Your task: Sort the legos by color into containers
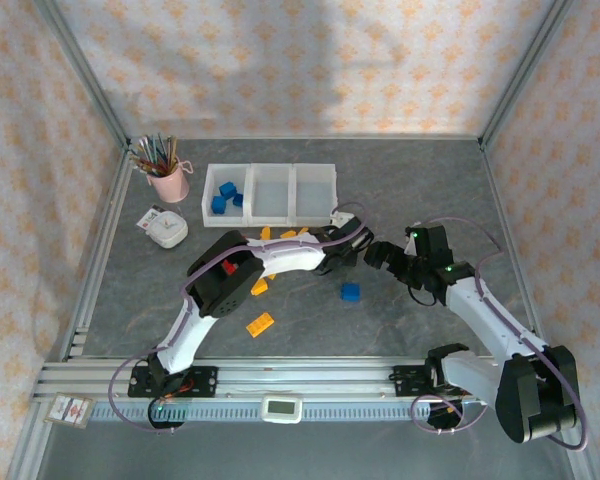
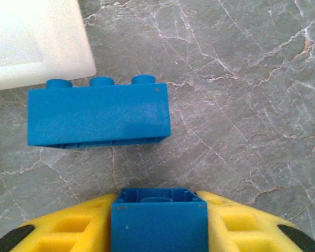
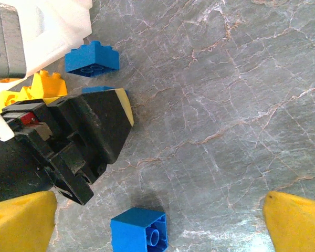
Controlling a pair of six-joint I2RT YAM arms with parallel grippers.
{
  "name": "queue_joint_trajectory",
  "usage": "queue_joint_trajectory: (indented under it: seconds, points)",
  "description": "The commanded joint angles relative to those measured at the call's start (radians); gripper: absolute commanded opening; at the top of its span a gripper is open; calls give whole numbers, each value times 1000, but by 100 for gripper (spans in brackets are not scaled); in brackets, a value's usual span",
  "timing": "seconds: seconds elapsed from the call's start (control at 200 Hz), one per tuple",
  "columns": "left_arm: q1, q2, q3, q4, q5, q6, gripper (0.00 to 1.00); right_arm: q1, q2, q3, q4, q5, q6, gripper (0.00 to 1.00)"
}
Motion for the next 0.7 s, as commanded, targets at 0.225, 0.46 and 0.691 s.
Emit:
queue_joint_trajectory:
  seconds: [0.225, 0.46, 0.691]
  points:
    - [-6, -204, -148, 33, 21, -56, 25, -7, -33, 48, -46, 12, -31, 100]
    - [-4, -560, -404, 46, -53, -179, 21, 29, -28, 95, -40, -20, -51, 100]
    - [137, -813, -518, -93, -142, -227, 21, 206, 52, 135, 98, -1, 2, 100]
